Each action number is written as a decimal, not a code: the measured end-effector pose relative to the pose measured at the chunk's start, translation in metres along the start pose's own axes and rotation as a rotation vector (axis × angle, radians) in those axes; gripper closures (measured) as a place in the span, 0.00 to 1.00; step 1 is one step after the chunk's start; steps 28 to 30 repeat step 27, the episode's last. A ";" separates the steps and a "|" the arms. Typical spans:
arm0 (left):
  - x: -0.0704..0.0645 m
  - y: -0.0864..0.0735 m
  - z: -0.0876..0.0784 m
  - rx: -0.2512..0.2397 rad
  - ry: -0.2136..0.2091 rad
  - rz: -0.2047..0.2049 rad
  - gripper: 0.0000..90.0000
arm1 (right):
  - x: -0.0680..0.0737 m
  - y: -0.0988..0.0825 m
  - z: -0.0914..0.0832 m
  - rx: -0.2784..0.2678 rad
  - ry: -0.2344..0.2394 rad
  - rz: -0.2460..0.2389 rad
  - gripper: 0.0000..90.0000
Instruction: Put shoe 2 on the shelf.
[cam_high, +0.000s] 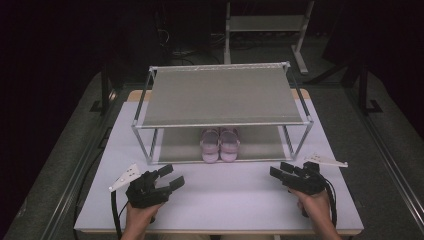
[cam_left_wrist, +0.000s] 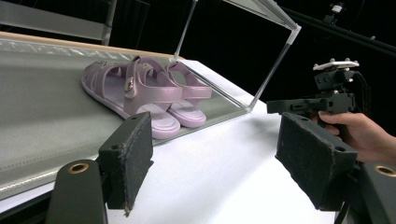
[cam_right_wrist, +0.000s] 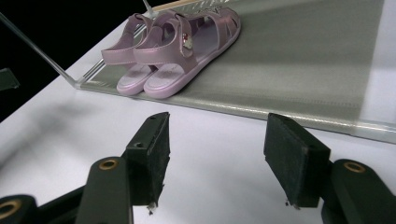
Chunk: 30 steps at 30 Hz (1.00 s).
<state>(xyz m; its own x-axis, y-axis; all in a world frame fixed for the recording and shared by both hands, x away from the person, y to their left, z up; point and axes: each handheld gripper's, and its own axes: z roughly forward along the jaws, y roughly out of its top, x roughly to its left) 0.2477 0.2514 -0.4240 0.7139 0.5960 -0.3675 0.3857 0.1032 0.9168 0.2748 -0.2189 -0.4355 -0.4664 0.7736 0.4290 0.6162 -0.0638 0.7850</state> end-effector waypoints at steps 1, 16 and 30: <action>0.000 0.000 0.000 0.000 0.000 0.000 0.30 | 0.000 0.000 -0.001 0.001 -0.002 0.001 0.45; 0.000 0.000 0.000 -0.001 0.001 0.001 0.30 | -0.004 -0.010 -0.015 0.013 -0.002 0.008 0.44; 0.000 0.000 0.002 0.005 0.005 0.005 0.30 | -0.005 -0.022 -0.025 -0.021 0.013 0.044 0.43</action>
